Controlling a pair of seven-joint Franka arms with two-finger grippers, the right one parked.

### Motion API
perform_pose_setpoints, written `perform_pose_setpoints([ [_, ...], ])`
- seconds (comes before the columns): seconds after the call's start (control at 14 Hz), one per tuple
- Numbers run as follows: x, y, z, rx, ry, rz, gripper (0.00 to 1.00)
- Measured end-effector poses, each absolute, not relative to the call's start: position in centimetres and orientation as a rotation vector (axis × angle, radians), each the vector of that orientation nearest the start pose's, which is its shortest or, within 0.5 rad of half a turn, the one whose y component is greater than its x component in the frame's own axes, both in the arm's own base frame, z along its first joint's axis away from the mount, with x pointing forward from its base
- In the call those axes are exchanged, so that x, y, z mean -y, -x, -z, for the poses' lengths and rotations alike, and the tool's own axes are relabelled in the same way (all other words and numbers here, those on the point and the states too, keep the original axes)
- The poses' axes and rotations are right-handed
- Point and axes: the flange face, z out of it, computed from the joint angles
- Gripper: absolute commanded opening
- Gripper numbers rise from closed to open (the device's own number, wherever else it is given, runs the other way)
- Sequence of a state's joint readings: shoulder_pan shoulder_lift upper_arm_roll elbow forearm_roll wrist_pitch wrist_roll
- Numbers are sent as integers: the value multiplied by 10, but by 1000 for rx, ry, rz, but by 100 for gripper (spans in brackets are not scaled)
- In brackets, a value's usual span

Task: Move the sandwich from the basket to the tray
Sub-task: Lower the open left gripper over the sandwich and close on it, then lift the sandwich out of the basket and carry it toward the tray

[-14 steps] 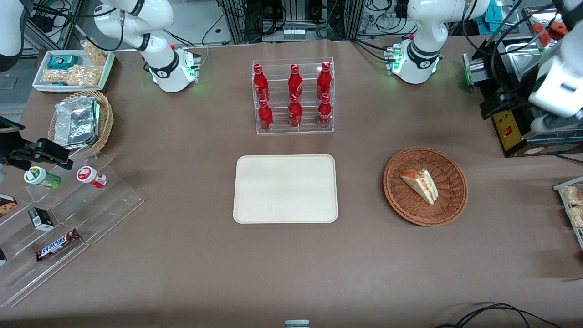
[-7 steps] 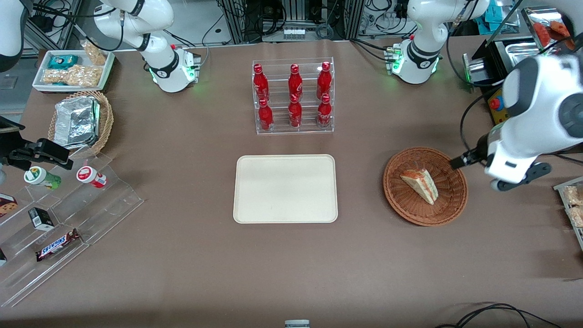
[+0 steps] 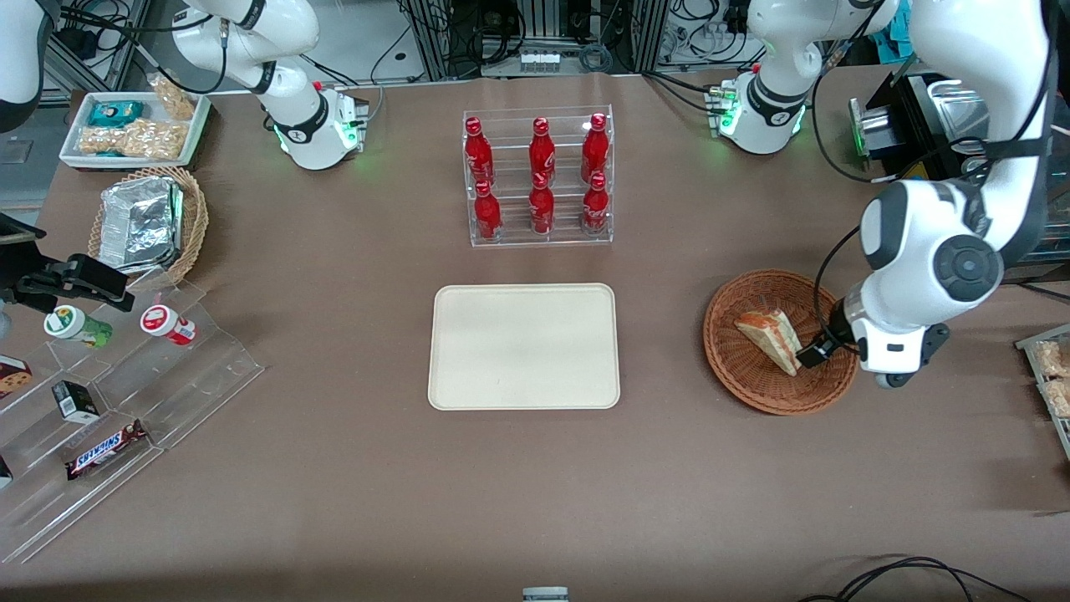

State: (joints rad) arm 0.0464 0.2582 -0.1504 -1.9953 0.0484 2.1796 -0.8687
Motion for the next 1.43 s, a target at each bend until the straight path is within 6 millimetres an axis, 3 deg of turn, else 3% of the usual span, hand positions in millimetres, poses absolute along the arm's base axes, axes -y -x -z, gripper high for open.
perform_pose_setpoints([
  [0.43,58,-560,-265,1207,2899,-46,100],
  [0.93,68,-547,-231,1247,2906,-24,100],
  [1.0,73,-545,-229,1261,2898,-30,96],
  [1.07,81,-544,-228,1274,2891,-33,72],
  [1.14,90,-542,-228,1286,2886,-34,43],
  [1.29,99,-540,-228,1314,2872,-34,13],
  [1.43,99,-541,-231,1325,2870,-25,6],
])
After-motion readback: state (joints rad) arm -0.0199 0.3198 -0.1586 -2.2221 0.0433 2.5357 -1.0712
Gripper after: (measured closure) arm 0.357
